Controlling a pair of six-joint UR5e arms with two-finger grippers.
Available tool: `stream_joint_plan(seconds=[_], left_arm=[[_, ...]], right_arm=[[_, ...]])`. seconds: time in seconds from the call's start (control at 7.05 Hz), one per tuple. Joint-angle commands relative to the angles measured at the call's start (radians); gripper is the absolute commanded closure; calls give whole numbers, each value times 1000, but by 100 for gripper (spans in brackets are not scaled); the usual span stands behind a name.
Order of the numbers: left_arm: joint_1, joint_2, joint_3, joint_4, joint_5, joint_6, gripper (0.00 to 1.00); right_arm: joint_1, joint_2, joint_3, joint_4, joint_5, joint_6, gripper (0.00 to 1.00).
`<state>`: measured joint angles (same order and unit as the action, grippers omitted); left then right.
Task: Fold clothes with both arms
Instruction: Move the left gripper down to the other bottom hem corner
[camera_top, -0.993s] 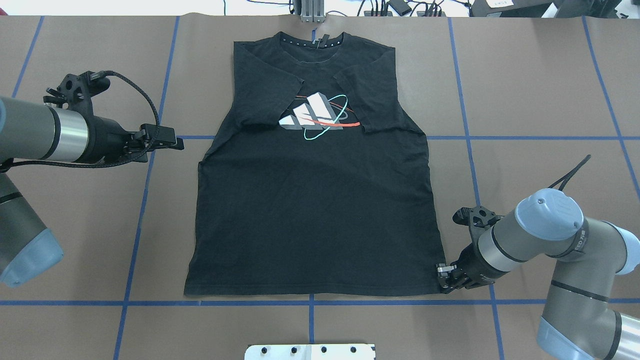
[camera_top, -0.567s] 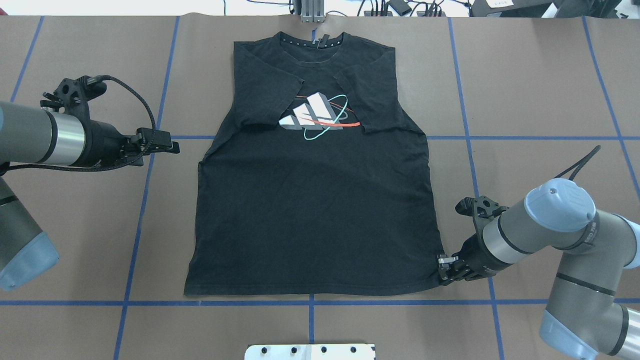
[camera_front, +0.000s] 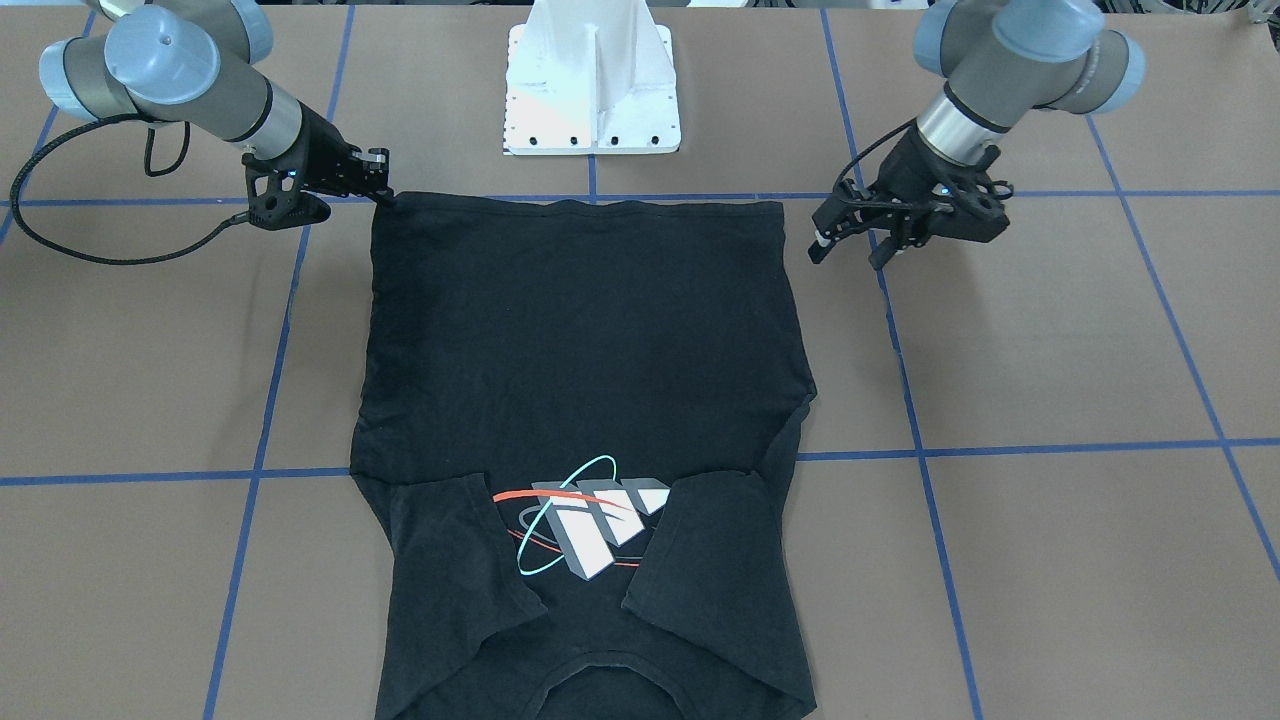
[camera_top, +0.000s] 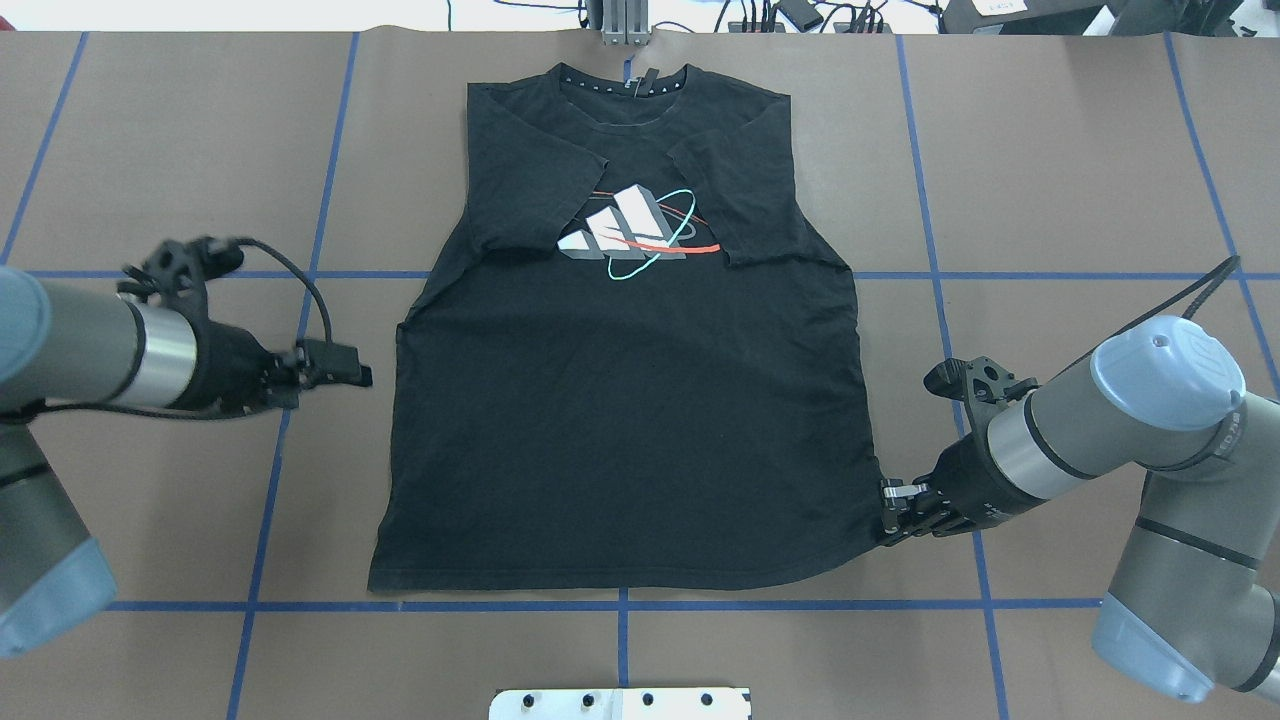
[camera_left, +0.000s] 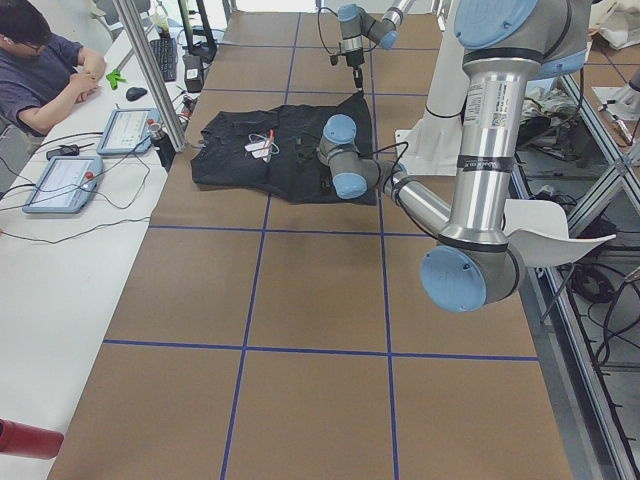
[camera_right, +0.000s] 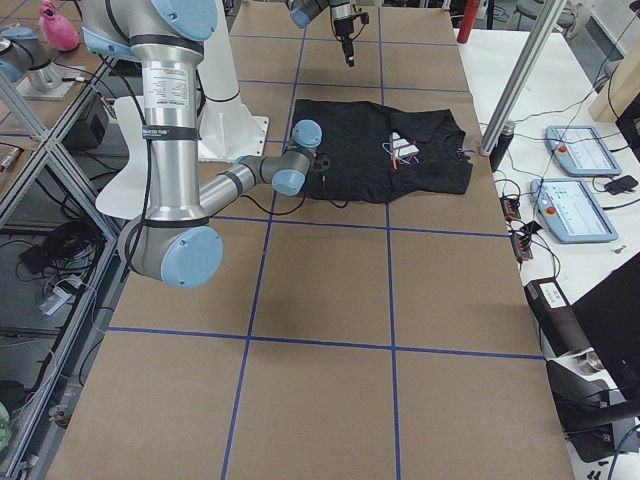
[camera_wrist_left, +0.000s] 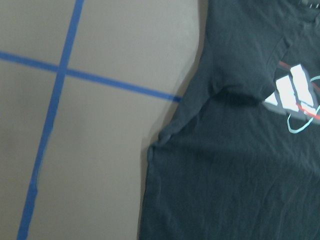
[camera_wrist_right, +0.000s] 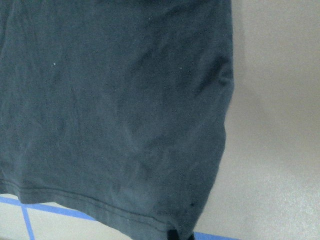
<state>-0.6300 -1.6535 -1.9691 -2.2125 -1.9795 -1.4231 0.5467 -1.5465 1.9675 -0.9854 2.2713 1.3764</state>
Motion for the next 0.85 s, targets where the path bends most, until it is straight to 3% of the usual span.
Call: stream_joint_plan(seconds=[0.0, 0.71], left_arm=[[113, 7, -1, 2, 19, -40, 1], [265, 1, 16, 36, 94, -134, 1]], right_arm=[[4, 3, 4, 2, 5, 0, 100], [32, 3, 25, 2, 42, 0, 100]])
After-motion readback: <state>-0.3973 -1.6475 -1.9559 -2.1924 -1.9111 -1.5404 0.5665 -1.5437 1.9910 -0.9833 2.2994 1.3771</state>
